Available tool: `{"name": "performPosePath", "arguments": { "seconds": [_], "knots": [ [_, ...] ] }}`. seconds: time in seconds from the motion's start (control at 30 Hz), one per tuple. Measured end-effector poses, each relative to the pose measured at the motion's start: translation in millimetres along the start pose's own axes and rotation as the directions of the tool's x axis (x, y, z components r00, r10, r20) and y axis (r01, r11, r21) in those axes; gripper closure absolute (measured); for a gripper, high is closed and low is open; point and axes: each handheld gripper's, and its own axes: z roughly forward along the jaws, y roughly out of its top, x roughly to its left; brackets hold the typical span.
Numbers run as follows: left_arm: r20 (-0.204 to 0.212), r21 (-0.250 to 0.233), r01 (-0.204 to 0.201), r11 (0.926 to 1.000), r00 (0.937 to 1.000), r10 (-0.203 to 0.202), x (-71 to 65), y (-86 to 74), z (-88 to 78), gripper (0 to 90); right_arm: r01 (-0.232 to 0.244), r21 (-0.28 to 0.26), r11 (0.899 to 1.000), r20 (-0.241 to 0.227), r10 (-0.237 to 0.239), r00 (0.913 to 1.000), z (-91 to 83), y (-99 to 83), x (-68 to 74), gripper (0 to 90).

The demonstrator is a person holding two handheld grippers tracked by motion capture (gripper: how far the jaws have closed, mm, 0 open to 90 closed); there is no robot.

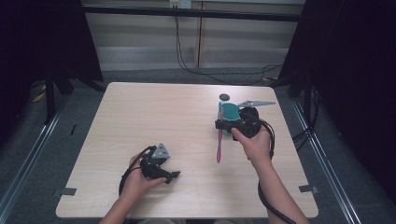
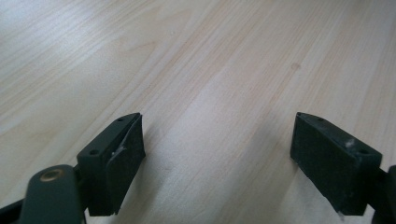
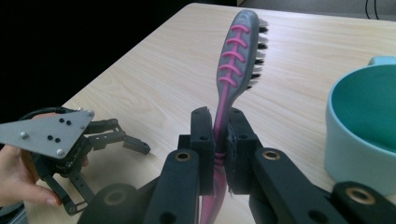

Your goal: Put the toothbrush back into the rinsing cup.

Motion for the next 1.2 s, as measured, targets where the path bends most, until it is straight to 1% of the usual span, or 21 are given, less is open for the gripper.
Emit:
{"name": "performPosePath", "arguments": {
  "seconds": [0.07, 0.2, 0.67, 0.77, 0.87, 0.93, 1.03, 1.07, 1.13, 1.2],
  "knots": [
    [0.003, -0.011, 0.002, 0.9999, 1.0, -0.002, -0.2, -0.9, 0.4, 15.5, 0.0, 0.0, 1.0, 0.001, 0.0, 1.0, -1.5, 1.7, -0.5, 84.2],
    [0.012, -0.041, -0.009, 0.9991, 0.9999, 0.009, 1.4, -4.4, 1.0, 14.0, 0.004, -0.002, 1.0, 0.012, -0.004, 0.9999, -4.4, 6.4, -1.3, 84.2],
    [0.011, -0.036, -0.012, 0.9993, 0.9999, 0.012, 0.5, -4.4, 1.3, 12.5, 0.013, -0.028, 1.0, 0.044, -0.012, 0.999, -10.7, 26.2, -2.8, 84.2],
    [0.012, -0.027, -0.02, 0.9994, 0.9997, 0.02, 0.0, -3.7, 1.7, 10.5, 0.015, -0.03, 0.999, 0.052, -0.014, 0.9986, -11.2, 29.9, -3.8, 84.2],
    [0.023, -0.024, -0.021, 0.9995, 0.9995, 0.021, -0.9, -3.2, 2.9, 7.5, 0.014, -0.038, 0.999, 0.056, -0.012, 0.9984, -12.4, 33.4, -4.8, 84.2],
    [0.022, -0.015, -0.032, 0.9994, 0.9992, 0.032, -1.1, -2.8, 3.1, 5.8, 0.012, -0.044, 0.999, 0.06, -0.009, 0.9982, -13.2, 35.5, -5.6, 84.2],
    [0.024, -0.012, -0.029, 0.9995, 0.9993, 0.03, -2.2, -2.4, 3.8, 3.9, 0.005, -0.047, 0.999, 0.063, -0.002, 0.998, -13.9, 38.6, -7.2, 84.2],
    [0.027, -0.016, -0.029, 0.9994, 0.9992, 0.03, -2.3, -2.4, 4.3, 3.4, 0.007, -0.048, 0.999, 0.065, -0.004, 0.9979, -14.0, 39.7, -7.8, 84.1],
    [0.026, -0.005, -0.035, 0.9994, 0.9991, 0.035, -2.8, -2.0, 4.3, 2.2, 0.007, -0.051, 0.999, 0.066, -0.004, 0.9978, -14.6, 41.9, -8.2, 84.2],
    [0.036, 0.0, -0.04, 0.9992, 0.9986, 0.04, -3.1, -1.7, 5.1, 0.0, 0.017, -0.051, 0.999, 0.074, -0.013, 0.9971, -14.9, 43.8, -8.3, 84.2]
  ]
}}
